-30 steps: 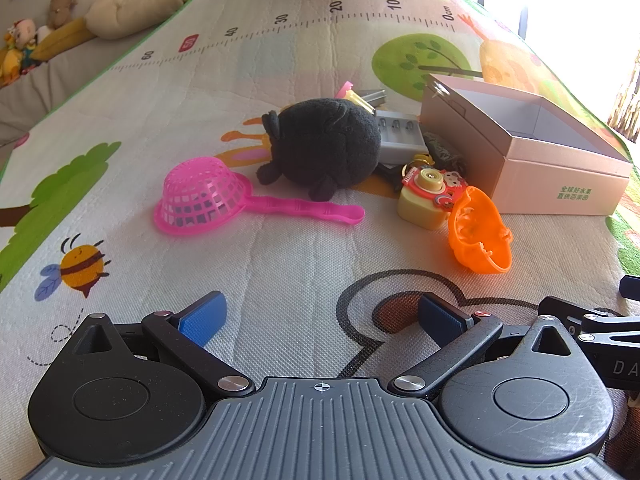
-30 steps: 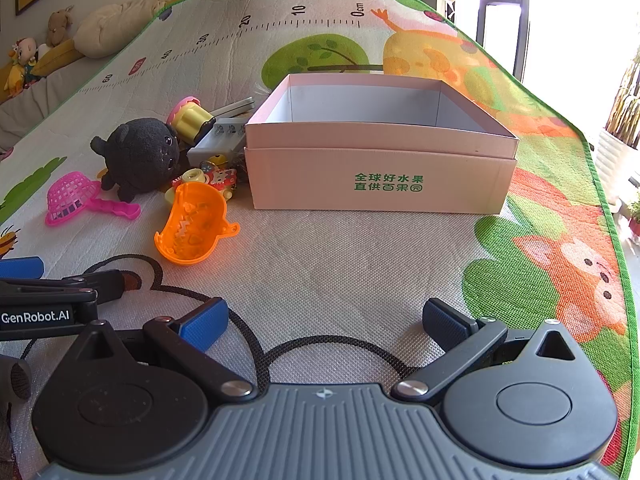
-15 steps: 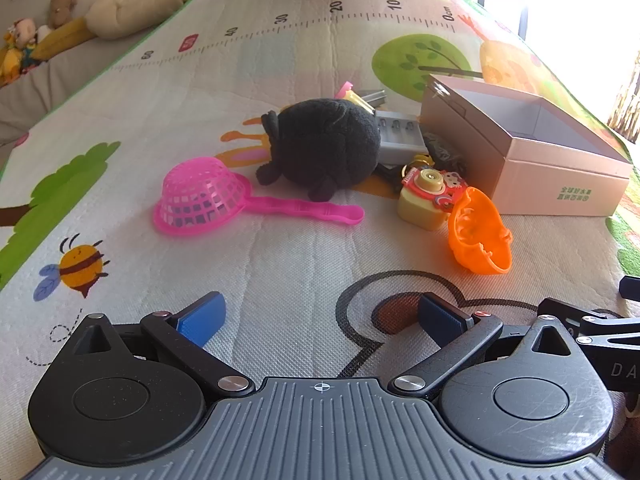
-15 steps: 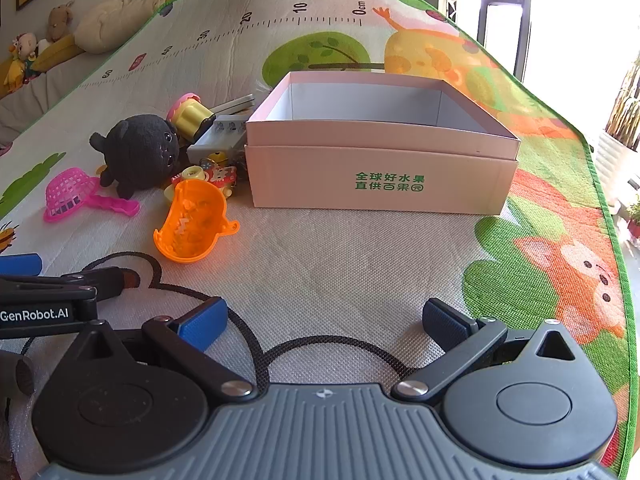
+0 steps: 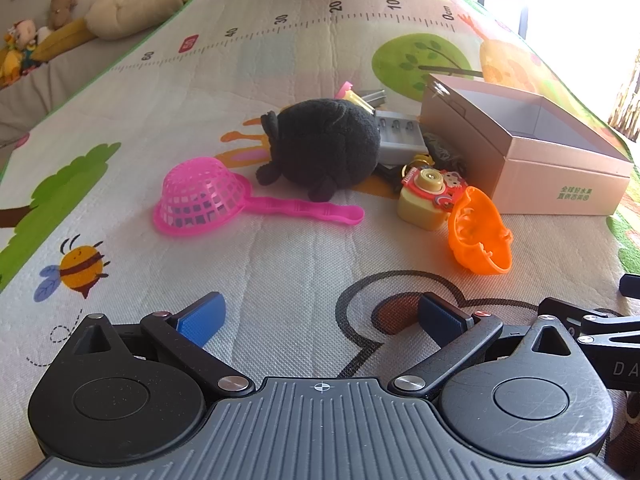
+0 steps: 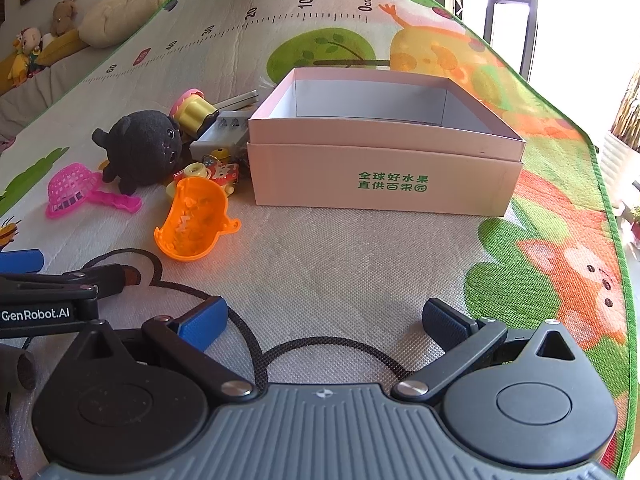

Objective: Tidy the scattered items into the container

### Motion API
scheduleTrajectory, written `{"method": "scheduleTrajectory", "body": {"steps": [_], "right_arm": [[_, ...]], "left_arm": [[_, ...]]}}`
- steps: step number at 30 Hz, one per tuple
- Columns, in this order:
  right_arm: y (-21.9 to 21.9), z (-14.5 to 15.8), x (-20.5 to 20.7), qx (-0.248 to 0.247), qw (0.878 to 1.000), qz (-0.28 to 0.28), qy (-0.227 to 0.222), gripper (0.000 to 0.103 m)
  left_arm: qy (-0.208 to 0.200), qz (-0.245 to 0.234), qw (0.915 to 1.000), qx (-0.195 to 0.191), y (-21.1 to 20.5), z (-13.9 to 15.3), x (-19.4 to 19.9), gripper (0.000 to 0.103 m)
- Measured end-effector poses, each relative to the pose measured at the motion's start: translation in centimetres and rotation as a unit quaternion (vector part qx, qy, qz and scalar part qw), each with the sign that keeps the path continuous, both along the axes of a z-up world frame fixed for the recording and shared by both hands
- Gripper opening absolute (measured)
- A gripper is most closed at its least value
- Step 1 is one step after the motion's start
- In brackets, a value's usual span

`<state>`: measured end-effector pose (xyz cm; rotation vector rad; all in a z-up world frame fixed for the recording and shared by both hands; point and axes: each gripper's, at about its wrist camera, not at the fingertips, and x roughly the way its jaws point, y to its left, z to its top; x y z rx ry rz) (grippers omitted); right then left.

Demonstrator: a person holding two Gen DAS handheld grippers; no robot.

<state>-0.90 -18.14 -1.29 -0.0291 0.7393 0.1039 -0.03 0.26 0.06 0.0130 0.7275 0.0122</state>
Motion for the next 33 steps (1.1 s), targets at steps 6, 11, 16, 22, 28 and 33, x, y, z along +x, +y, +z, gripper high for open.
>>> {"method": "scheduleTrajectory", "body": {"steps": [6, 11, 16, 22, 28, 33], "right_arm": [[-0.2, 0.0, 0.1, 0.004, 1.0, 0.005, 0.006, 0.103], [-0.1, 0.1, 0.5, -0.002, 1.0, 0.014, 0.017, 0.103], [-0.3, 0.2, 0.4, 0.001, 1.0, 0.027, 0.017, 0.103], [0.0, 1.9, -0.7, -0.025, 0.996, 0.086, -0.029, 0.103], [4.2, 3.8, 0.3, -0.052, 0.982, 0.161, -0.081, 0.086], [6.7, 2.3, 3.4, -0.051, 0.983, 0.166, -0.066, 0.084]], "left_arm": [[0.0, 0.0, 1.0, -0.001, 0.1, 0.0, -0.1, 0.103], [0.001, 0.0, 1.0, 0.0, 0.2, 0.0, -0.1, 0.103], [0.001, -0.007, 0.9999, -0.007, 0.1, -0.1, 0.2, 0.103], [-0.025, -0.02, 0.9993, -0.02, 1.6, 1.6, -0.4, 0.103], [-0.076, -0.017, 0.9965, -0.029, 4.6, 3.4, -1.3, 0.103], [-0.075, -0.015, 0.9968, -0.023, 6.7, 3.9, -0.8, 0.103]]}}
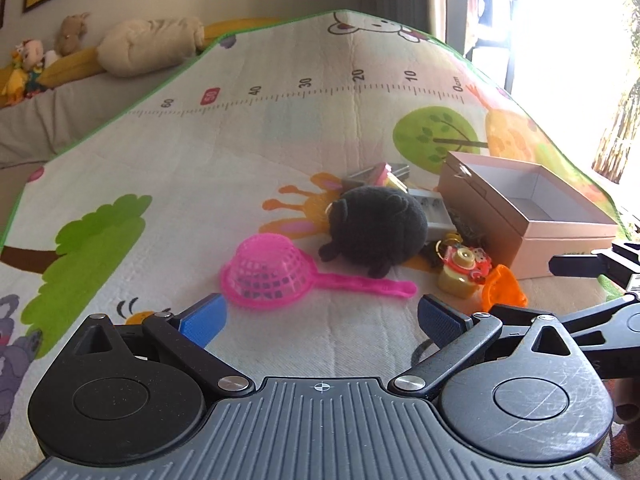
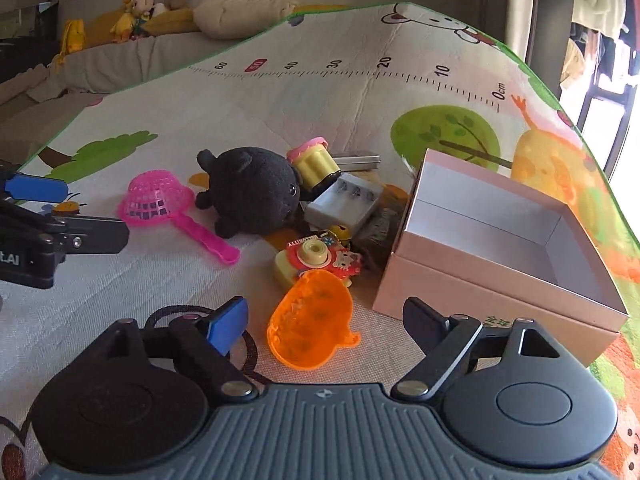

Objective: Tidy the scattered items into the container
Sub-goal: 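Grasp the pink strainer with the left tool while the right tool grasps the orange toy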

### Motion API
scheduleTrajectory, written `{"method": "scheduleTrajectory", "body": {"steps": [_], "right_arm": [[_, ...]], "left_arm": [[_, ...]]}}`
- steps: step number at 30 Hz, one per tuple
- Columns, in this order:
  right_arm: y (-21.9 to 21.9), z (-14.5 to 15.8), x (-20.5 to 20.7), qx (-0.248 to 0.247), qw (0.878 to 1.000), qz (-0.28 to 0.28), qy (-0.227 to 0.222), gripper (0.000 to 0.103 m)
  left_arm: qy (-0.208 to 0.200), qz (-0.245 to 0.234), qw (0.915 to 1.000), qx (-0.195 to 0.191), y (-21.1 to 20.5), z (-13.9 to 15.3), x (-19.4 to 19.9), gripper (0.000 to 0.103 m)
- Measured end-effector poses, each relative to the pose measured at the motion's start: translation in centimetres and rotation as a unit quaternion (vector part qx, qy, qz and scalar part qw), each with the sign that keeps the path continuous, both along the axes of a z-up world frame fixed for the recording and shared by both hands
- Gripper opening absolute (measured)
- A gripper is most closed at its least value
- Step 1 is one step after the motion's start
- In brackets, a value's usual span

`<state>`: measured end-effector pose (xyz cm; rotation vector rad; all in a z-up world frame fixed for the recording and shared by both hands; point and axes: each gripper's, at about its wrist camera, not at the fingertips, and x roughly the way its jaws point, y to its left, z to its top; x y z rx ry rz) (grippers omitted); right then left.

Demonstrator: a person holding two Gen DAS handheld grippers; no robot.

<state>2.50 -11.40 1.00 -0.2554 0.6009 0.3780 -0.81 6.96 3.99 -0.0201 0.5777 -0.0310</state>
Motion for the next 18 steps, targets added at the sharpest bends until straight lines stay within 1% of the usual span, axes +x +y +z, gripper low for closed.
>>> {"method": "scheduleTrajectory", "body": {"steps": [3, 5, 7, 9, 10, 11, 13, 16, 18], "right_arm": [[-0.1, -0.4, 0.4, 0.013, 1.0, 0.003, 0.012, 0.082], [-0.4, -0.4, 0.2, 0.018, 1.0, 0.008, 0.01, 0.083], [-0.7, -0.5, 0.0, 0.018, 1.0, 0.004, 0.008, 0.083], [-0.8, -0.6, 0.0, 0.016, 1.0, -0.004, 0.011, 0.083], [-0.9, -0.7, 0.0, 0.016, 1.0, -0.005, 0.013, 0.083], [-1.0, -0.7, -0.1, 0.016, 1.0, -0.006, 0.013, 0.082], [-1.1, -0.6, -0.7, 0.012, 1.0, -0.002, 0.006, 0.083], [-1.4, -0.3, -1.0, 0.01, 1.0, 0.004, 0.001, 0.083], [-1.6, -0.3, -0.7, 0.016, 1.0, 0.005, 0.006, 0.084]], "left_arm": [[0.024, 0.009, 0.9997, -0.001, 1.2, 0.0, 1.2, 0.103], [0.042, 0.03, 0.9986, -0.014, 1.7, -0.2, 2.6, 0.103], [0.05, 0.053, 0.9971, -0.023, 1.8, -0.5, 4.4, 0.103], [0.064, 0.084, 0.9943, -0.013, 1.5, -1.1, 6.5, 0.103], [0.077, 0.099, 0.992, -0.007, 1.4, -1.5, 7.7, 0.103], [0.089, 0.108, 0.9902, -0.008, 1.4, -1.9, 8.7, 0.103], [0.096, 0.104, 0.9899, -0.015, 1.6, -2.6, 10.1, 0.103], [0.091, 0.08, 0.9925, 0.017, 1.4, -3.4, 10.6, 0.103], [0.092, 0.061, 0.9937, 0.02, 1.5, -3.9, 10.5, 0.103]]}}
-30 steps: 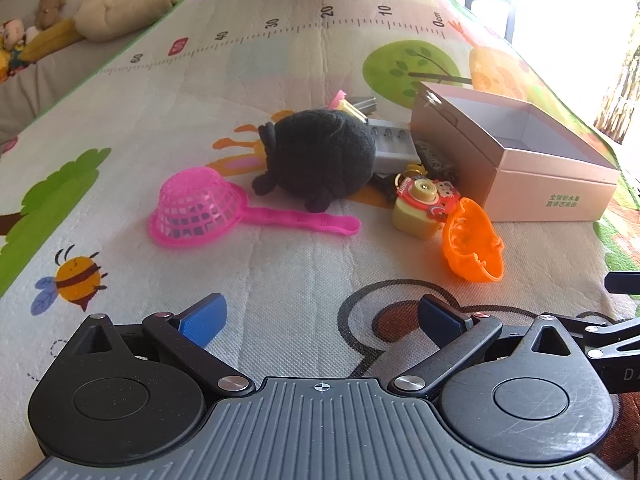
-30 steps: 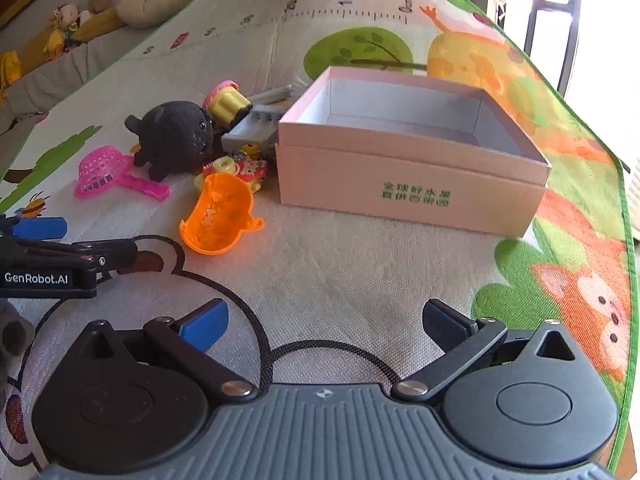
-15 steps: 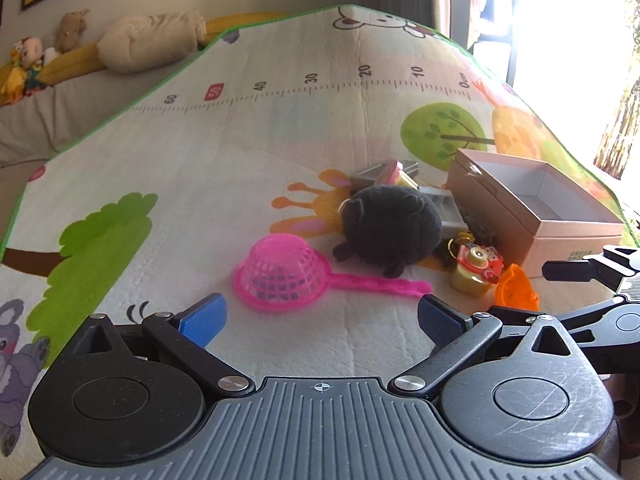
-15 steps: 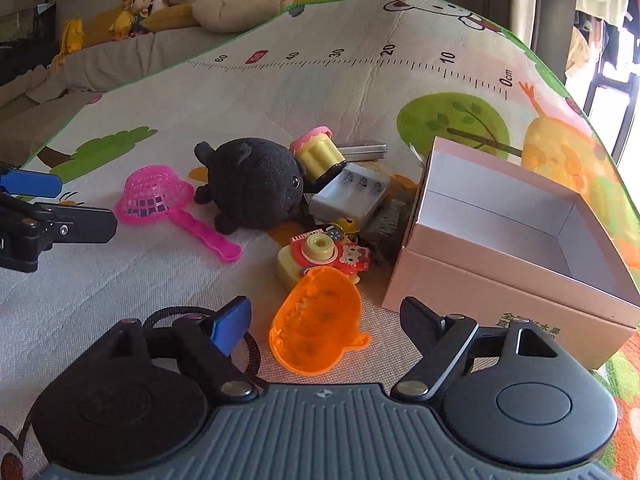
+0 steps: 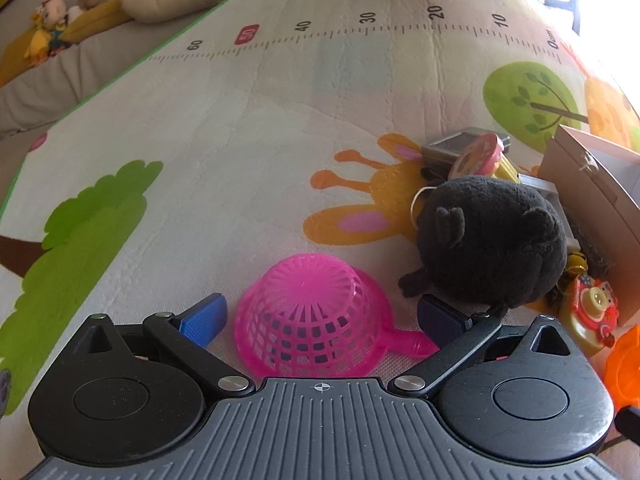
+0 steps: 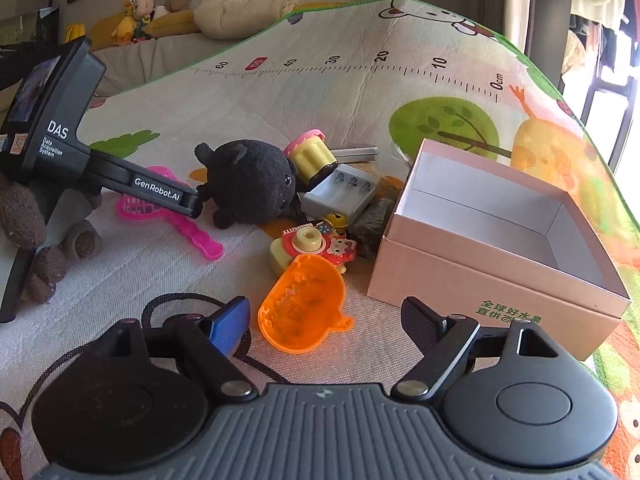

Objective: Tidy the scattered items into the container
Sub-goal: 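Grasp the pink strainer with the left tool while the right tool grasps the orange toy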

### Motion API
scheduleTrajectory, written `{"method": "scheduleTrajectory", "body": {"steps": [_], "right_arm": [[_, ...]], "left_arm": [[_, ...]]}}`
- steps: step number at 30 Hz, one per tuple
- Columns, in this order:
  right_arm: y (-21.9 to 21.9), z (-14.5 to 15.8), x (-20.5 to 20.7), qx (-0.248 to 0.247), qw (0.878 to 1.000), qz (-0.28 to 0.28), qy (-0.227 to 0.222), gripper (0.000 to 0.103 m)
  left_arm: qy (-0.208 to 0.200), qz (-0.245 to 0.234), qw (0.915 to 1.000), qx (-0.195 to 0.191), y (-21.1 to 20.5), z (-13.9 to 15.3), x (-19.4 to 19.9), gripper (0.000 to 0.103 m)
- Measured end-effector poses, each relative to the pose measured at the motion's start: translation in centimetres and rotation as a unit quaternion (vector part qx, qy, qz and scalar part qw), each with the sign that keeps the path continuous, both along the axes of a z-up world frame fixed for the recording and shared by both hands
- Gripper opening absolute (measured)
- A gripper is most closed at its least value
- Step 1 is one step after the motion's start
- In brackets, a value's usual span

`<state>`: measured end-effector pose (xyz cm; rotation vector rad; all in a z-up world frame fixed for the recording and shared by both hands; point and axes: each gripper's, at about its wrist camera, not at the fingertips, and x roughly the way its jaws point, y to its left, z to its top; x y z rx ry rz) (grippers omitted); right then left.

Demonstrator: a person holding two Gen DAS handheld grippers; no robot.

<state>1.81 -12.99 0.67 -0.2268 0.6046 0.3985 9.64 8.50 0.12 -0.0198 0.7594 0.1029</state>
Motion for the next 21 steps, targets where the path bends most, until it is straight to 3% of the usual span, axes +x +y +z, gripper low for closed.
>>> {"method": "scheduleTrajectory", "body": {"steps": [2, 3, 5, 6, 7, 8, 11, 14, 19, 21], "right_arm": [[0.1, -0.1, 0.6, 0.003, 1.0, -0.002, 0.004, 0.084], [0.1, -0.3, 0.9, 0.006, 1.0, -0.001, 0.008, 0.084], [0.3, -0.6, 1.4, 0.012, 1.0, 0.005, 0.02, 0.083], [0.4, -0.8, 1.6, 0.011, 1.0, 0.008, 0.025, 0.077], [0.5, -1.0, 1.6, 0.008, 0.999, 0.011, 0.032, 0.058], [0.4, -1.0, 1.6, 0.012, 0.999, 0.017, 0.041, 0.053], [-0.4, -0.6, 0.5, 0.013, 0.998, 0.028, 0.051, 0.053], [-1.8, -0.5, -1.5, -0.009, 0.999, 0.032, 0.041, 0.053], [-5.2, -0.1, -4.3, -0.041, 0.999, -0.001, 0.028, 0.053], [-6.5, 0.0, -5.0, -0.058, 0.998, -0.03, 0.015, 0.053]], "left_arm": [[-0.008, -0.013, 0.9999, -0.006, 0.4, 0.0, -0.5, 0.1], [-0.011, -0.018, 0.9998, -0.004, 0.5, 0.1, -0.8, 0.09], [-0.013, -0.046, 0.9989, 0.003, 0.5, 0.4, -1.4, 0.087], [-0.009, -0.061, 0.9981, 0.001, 0.6, 0.4, -1.7, 0.087], [-0.007, -0.076, 0.9971, 0.0, 0.5, 0.5, -2.1, 0.087], [-0.005, -0.091, 0.9958, 0.003, 0.3, 0.6, -2.7, 0.087], [-0.005, -0.144, 0.9896, -0.002, -0.8, 0.9, -4.7, 0.087], [-0.009, -0.215, 0.9763, -0.027, -2.8, 1.4, -6.9, 0.087], [-0.015, -0.332, 0.9425, -0.03, -8.0, 1.7, -9.3, 0.09], [-0.009, -0.344, 0.9387, -0.023, -9.7, 1.7, -9.8, 0.095]]}}
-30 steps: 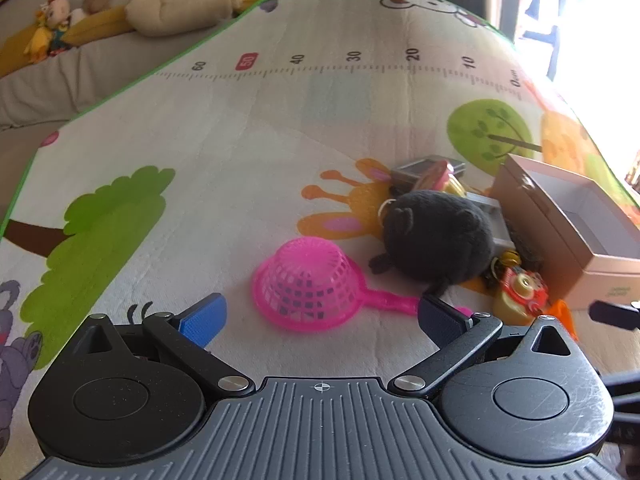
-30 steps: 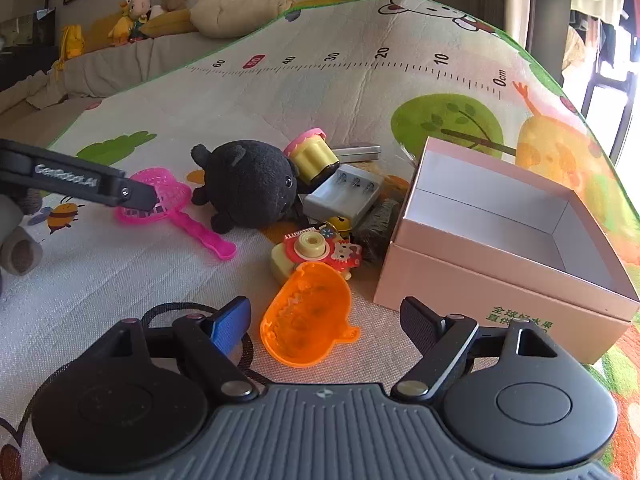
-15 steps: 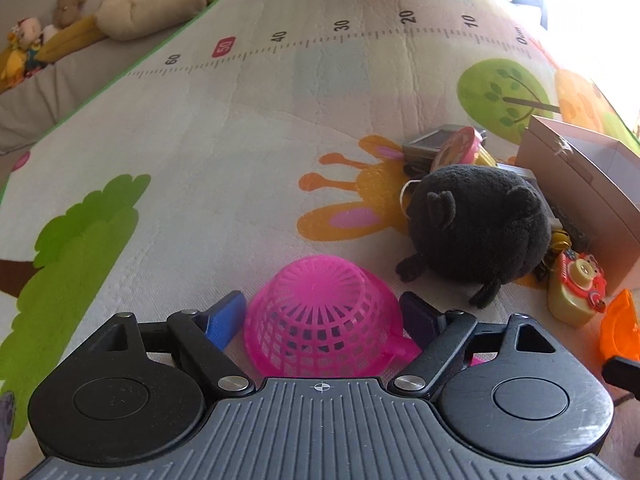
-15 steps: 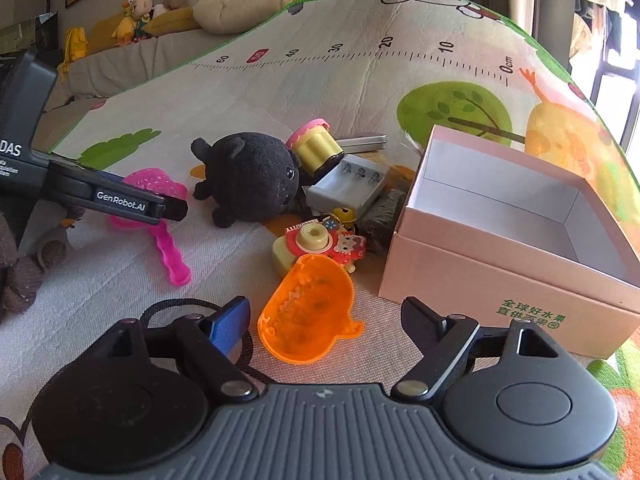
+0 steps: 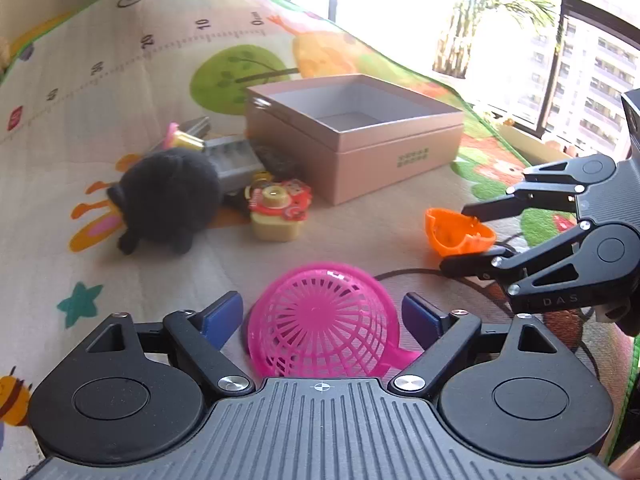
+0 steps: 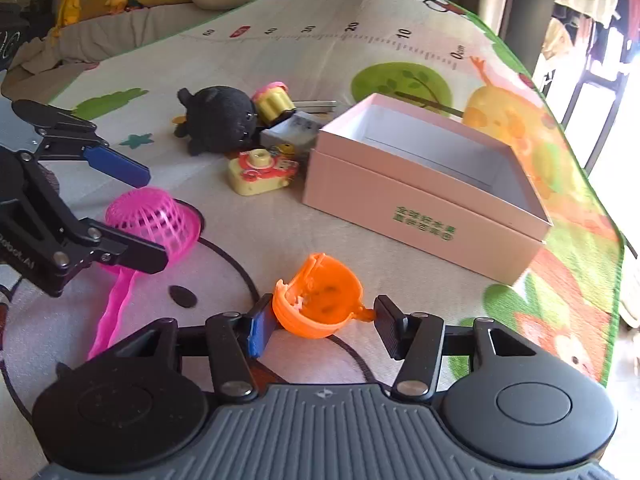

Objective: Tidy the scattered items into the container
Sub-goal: 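Grasp the pink strainer with the left tool while the right tool grasps the orange toy, then carry the pink strainer and orange toy to the pink box and release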

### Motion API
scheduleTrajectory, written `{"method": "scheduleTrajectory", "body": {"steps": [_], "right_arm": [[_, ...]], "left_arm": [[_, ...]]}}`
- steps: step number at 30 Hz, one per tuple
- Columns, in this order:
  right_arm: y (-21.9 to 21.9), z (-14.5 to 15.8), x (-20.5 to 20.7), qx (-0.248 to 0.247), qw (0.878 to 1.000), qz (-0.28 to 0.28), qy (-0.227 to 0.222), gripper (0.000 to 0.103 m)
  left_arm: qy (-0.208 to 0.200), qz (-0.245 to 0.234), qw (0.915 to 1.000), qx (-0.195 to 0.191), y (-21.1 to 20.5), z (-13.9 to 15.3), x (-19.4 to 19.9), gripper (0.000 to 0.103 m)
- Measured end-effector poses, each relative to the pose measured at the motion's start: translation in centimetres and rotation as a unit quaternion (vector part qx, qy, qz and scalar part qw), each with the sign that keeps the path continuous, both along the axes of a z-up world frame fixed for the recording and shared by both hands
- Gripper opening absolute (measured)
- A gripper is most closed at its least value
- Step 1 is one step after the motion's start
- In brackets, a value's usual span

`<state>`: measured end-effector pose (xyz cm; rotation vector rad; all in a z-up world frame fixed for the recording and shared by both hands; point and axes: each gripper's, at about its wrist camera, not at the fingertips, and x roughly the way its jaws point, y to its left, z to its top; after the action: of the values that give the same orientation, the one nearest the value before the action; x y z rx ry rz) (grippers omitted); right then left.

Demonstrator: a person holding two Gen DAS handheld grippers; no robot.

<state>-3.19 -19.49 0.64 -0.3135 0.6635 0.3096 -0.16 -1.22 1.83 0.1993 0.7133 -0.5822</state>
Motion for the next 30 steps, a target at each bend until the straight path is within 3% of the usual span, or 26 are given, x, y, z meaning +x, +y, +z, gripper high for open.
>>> {"method": "scheduleTrajectory", "body": {"steps": [2, 6, 10, 15, 20, 21, 23, 26, 27, 28, 30], "right_arm": [[-1.2, 0.3, -0.6, -0.001, 1.0, -0.019, -0.007, 0.055], [-2.9, 0.7, -1.6, 0.023, 0.999, -0.032, -0.015, 0.073], [-2.7, 0.5, -1.4, 0.037, 0.998, -0.04, -0.018, 0.076], [-1.7, 0.7, -1.7, 0.035, 0.999, -0.029, -0.027, 0.08], [-2.1, 0.7, -2.1, 0.042, 0.998, -0.026, -0.032, 0.084], [-2.2, 0.5, -1.9, 0.046, 0.998, -0.029, -0.027, 0.084], [-2.3, 0.1, -1.4, 0.052, 0.998, -0.033, -0.019, 0.084], [-2.4, -0.4, -0.4, 0.063, 0.997, -0.041, -0.003, 0.084], [-2.4, -0.4, 0.0, 0.065, 0.997, -0.043, 0.004, 0.08], [-2.4, -0.4, 0.2, 0.066, 0.997, -0.043, 0.011, 0.064], [-2.6, -0.3, 0.5, 0.07, 0.996, -0.043, 0.027, 0.049]], "left_arm": [[0.003, 0.006, 1.0, 0.008, -1.1, 0.3, -0.8, 0.096], [-0.019, 0.054, 0.9982, 0.02, -1.9, 1.2, -4.3, 0.099], [-0.014, 0.072, 0.9969, 0.03, -3.3, 0.5, -6.9, 0.1], [-0.057, 0.056, 0.9884, 0.129, -3.3, -0.1, -8.2, 0.1], [-0.071, 0.118, 0.9726, 0.187, 1.5, 0.1, -6.7, 0.1], [-0.065, 0.132, 0.9719, 0.183, 2.6, 0.1, -6.3, 0.1], [-0.04, 0.14, 0.9795, 0.139, 4.2, 0.6, -5.7, 0.1], [0.013, 0.123, 0.9921, 0.022, 5.7, 1.6, -4.6, 0.1], [0.018, 0.118, 0.9929, 0.002, 5.7, 1.8, -4.2, 0.101], [0.016, 0.114, 0.9933, -0.003, 5.4, 1.8, -3.7, 0.101], [0.003, 0.116, 0.9933, 0.009, 4.4, 1.4, -2.6, 0.101]]}}
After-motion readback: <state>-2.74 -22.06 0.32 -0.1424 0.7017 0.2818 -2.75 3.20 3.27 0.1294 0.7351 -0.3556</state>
